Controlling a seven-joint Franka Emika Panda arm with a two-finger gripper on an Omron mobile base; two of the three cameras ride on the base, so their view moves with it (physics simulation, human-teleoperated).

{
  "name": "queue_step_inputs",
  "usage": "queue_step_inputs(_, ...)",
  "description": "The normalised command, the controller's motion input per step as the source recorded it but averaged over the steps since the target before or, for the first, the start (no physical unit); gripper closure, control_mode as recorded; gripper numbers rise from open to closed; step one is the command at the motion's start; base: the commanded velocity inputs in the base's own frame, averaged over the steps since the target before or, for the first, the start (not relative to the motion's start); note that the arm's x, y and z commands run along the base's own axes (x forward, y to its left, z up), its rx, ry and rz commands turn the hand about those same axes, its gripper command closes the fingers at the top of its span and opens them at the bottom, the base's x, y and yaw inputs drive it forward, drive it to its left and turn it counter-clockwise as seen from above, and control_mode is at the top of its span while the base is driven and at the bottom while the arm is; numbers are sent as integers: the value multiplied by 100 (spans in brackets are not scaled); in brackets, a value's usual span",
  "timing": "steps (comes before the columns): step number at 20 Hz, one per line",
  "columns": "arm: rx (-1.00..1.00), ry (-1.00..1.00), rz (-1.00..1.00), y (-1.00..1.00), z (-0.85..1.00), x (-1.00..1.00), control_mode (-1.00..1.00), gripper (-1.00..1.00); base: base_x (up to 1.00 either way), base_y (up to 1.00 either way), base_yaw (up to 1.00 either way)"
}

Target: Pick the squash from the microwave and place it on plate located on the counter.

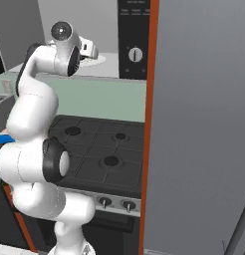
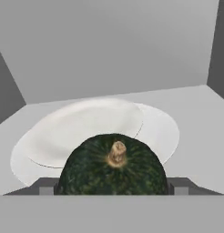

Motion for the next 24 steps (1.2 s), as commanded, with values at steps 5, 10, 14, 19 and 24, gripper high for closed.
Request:
queue_step_inputs(5, 3, 1, 3, -18, -1, -100, -100, 100, 0, 0, 0)
queue_step_inputs(10, 0, 6, 20, 26, 10, -100, -100, 100, 0, 0, 0)
queue_step_inputs(14, -6, 11, 30, 40, 2, -100, -100, 100, 0, 0, 0)
queue_step_inputs(19, -16, 14, 36, 56, -18, -98, -100, 100, 0, 0, 0)
queue_step_inputs(24, -25, 5, 37, 79, -64, -74, -100, 100, 0, 0, 0)
